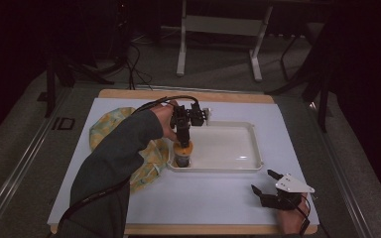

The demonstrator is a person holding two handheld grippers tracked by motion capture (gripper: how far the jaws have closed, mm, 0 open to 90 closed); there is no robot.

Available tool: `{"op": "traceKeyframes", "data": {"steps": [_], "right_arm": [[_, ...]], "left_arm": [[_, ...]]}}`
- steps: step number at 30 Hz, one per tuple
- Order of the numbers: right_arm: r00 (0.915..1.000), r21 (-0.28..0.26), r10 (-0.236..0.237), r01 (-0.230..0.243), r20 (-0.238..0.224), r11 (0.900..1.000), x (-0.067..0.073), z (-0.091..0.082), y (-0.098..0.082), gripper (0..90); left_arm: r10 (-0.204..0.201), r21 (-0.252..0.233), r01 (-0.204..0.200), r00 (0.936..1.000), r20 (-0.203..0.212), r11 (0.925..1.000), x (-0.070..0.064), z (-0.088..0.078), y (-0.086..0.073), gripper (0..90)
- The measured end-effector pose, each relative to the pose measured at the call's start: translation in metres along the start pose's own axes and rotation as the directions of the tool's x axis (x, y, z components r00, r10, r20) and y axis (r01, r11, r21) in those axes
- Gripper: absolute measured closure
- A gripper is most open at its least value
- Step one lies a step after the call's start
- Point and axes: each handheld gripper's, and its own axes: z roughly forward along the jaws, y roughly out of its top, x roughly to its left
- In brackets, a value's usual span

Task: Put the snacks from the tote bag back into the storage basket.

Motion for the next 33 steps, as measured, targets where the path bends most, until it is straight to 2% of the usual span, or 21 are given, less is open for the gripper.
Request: {"op": "traceKeyframes", "data": {"steps": [6, 10, 16, 20, 26, 31, 32, 33], "right_arm": [[1.0, 0.001, -0.004, 0.004, 0.0, 1.0, 0.0, 0.0, 0.0, 17.8], [1.0, 0.0, -0.001, 0.001, 0.001, 1.0, 0.0, 0.0, 0.0, 17.8], [1.0, 0.0, -0.001, 0.001, 0.001, 1.0, 0.0, 0.0, 0.0, 17.8], [1.0, 0.001, -0.001, 0.001, 0.002, 1.0, 0.0, 0.0, 0.0, 17.8], [1.0, -0.001, -0.003, 0.003, -0.001, 1.0, 0.0, 0.0, 0.0, 17.8], [1.0, 0.001, -0.003, 0.003, 0.0, 1.0, 0.0, 0.0, 0.0, 17.8], [1.0, 0.0, -0.003, 0.003, 0.0, 1.0, 0.0, 0.0, 0.0, 17.8], [1.0, 0.003, -0.002, 0.002, 0.0, 1.0, 0.0, 0.0, 0.0, 17.8]], "left_arm": [[-0.007, -0.039, 0.007, 1.0, 0.002, 0.9992, 0.002, -0.005, -0.003, 44.8], [-0.006, -0.069, 0.005, 0.9998, -0.016, 0.9976, 0.001, -0.014, -0.005, 43.2], [0.001, -0.123, -0.005, 0.9994, -0.034, 0.9924, -0.001, -0.025, -0.005, 41.6], [0.0, -0.153, -0.004, 0.9996, -0.029, 0.9882, -0.004, -0.03, -0.006, 41.7], [0.011, -0.227, -0.015, 0.9998, -0.018, 0.9739, -0.005, -0.036, -0.007, 41.5], [0.018, -0.251, -0.024, 0.9995, -0.026, 0.9678, -0.009, -0.037, -0.006, 41.3], [0.03, -0.284, -0.034, 0.9994, -0.016, 0.9583, -0.012, -0.039, -0.006, 41.3], [0.038, -0.296, -0.041, 0.9992, -0.015, 0.9543, -0.012, -0.039, -0.006, 42.6]]}}
